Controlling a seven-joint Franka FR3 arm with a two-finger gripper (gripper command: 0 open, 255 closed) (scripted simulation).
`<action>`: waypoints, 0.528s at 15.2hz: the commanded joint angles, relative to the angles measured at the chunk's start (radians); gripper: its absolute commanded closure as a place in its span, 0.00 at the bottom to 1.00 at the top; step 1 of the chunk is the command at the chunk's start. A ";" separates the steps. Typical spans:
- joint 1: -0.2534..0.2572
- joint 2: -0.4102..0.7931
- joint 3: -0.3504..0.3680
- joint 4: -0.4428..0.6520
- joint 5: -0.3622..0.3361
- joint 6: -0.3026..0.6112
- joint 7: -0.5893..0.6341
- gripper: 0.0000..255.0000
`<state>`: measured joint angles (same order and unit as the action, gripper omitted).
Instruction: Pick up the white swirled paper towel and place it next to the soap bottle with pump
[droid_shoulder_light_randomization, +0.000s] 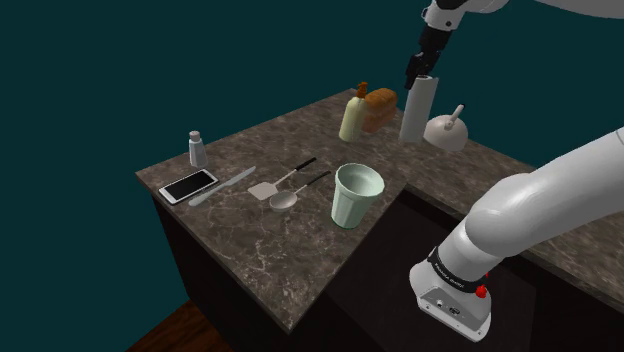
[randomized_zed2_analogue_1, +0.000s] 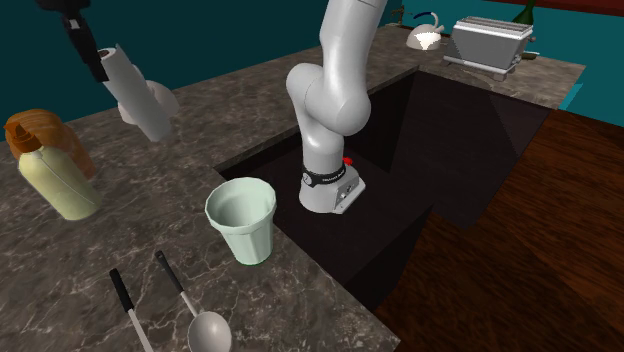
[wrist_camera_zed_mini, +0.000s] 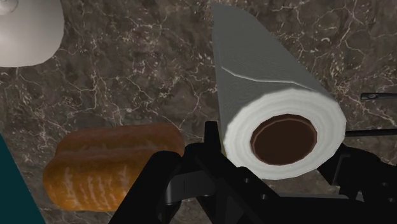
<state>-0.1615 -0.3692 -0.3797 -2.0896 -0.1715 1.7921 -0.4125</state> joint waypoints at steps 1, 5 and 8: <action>-0.001 0.003 -0.004 -0.025 -0.001 0.028 -0.001 1.00; -0.003 0.005 -0.010 -0.077 -0.005 0.082 0.002 1.00; -0.005 0.008 -0.014 -0.114 -0.007 0.123 0.003 1.00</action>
<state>-0.1663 -0.3687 -0.3901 -2.1937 -0.1794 1.8968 -0.4076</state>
